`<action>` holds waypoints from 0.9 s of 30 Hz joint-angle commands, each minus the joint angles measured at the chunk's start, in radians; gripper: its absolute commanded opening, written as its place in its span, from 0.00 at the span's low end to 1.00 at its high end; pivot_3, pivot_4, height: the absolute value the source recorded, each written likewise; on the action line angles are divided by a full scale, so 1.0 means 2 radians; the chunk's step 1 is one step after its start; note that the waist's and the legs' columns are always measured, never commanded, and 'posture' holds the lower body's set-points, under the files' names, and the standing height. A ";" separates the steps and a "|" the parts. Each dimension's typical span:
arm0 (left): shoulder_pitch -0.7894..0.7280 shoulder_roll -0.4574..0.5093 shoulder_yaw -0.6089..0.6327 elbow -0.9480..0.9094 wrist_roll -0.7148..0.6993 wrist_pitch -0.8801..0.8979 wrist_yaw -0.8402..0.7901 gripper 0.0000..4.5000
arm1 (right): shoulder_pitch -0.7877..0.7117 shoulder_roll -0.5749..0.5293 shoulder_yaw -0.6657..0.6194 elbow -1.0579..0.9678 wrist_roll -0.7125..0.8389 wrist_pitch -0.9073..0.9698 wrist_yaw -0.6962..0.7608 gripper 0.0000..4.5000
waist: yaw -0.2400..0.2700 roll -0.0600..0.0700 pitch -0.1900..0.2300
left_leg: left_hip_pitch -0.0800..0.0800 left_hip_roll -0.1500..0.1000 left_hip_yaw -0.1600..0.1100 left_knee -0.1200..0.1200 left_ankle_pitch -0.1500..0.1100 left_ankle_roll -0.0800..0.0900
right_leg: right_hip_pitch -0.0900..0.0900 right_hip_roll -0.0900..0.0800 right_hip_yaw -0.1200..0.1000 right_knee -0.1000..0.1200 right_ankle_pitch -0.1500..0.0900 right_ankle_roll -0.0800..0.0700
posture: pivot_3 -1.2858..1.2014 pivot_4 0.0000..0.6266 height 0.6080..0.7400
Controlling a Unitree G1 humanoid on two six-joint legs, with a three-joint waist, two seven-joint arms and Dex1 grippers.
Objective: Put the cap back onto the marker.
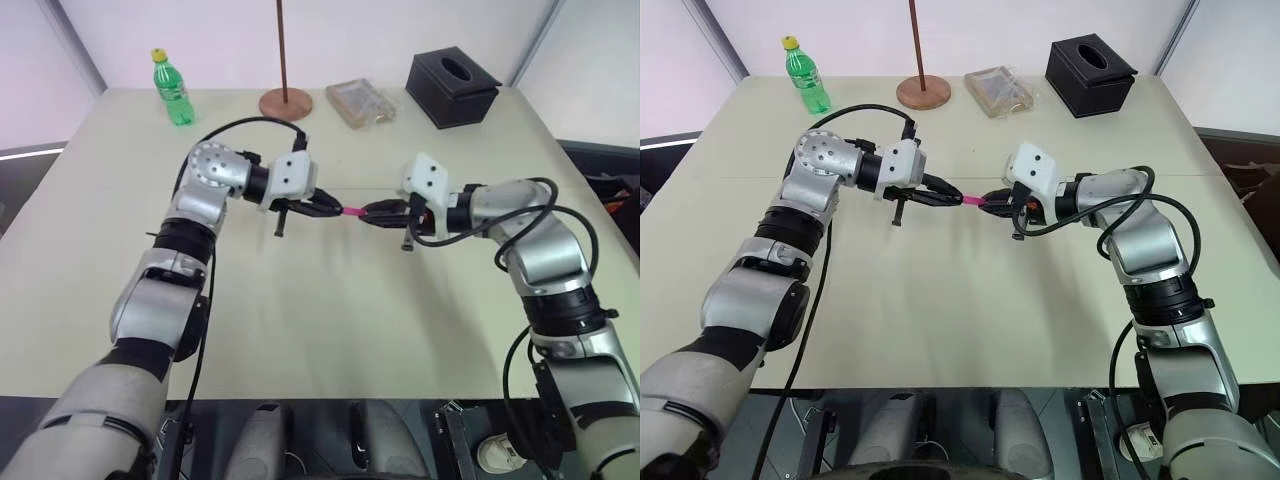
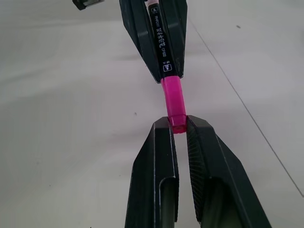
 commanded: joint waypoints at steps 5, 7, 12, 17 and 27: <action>-0.002 -0.014 -0.010 -0.011 -0.013 -0.018 -0.006 0.00 | -0.024 -0.001 -0.004 -0.043 0.018 -0.011 -0.004 0.00 | 0.000 0.000 0.000 | 0.000 0.000 0.000 0.000 0.000 0.000 | 0.000 0.000 0.000 0.000 0.000 0.000 | 0.52 0.24 1.00; -0.003 -0.015 -0.010 -0.011 -0.013 -0.018 -0.005 0.00 | -0.024 -0.003 -0.001 -0.045 0.017 -0.012 -0.002 0.00 | 0.000 0.000 0.000 | 0.000 0.000 0.000 0.000 0.000 0.000 | 0.000 0.000 0.000 0.000 0.000 0.000 | 0.52 0.24 1.00; -0.002 -0.015 -0.014 -0.011 -0.010 -0.021 -0.006 0.00 | -0.027 -0.014 0.019 -0.045 0.004 -0.031 0.012 0.00 | 0.000 0.000 0.000 | 0.000 0.000 0.000 0.000 0.000 0.000 | 0.000 0.000 0.000 0.000 0.000 0.000 | 0.52 0.24 1.00; -0.002 -0.014 -0.018 -0.011 -0.009 -0.022 -0.002 0.00 | -0.036 -0.018 0.029 -0.040 -0.001 -0.034 0.017 0.00 | 0.000 0.000 0.000 | 0.000 0.000 0.000 0.000 0.000 0.000 | 0.000 0.000 0.000 0.000 0.000 0.000 | 0.52 0.24 1.00; -0.004 -0.011 -0.016 -0.007 -0.011 -0.022 0.007 0.00 | -0.040 -0.015 0.028 -0.027 -0.007 -0.029 0.007 0.47 | 0.001 0.000 0.000 | 0.000 0.000 0.000 0.000 0.000 0.000 | 0.000 0.000 0.000 0.000 0.000 0.000 | 0.52 0.24 1.00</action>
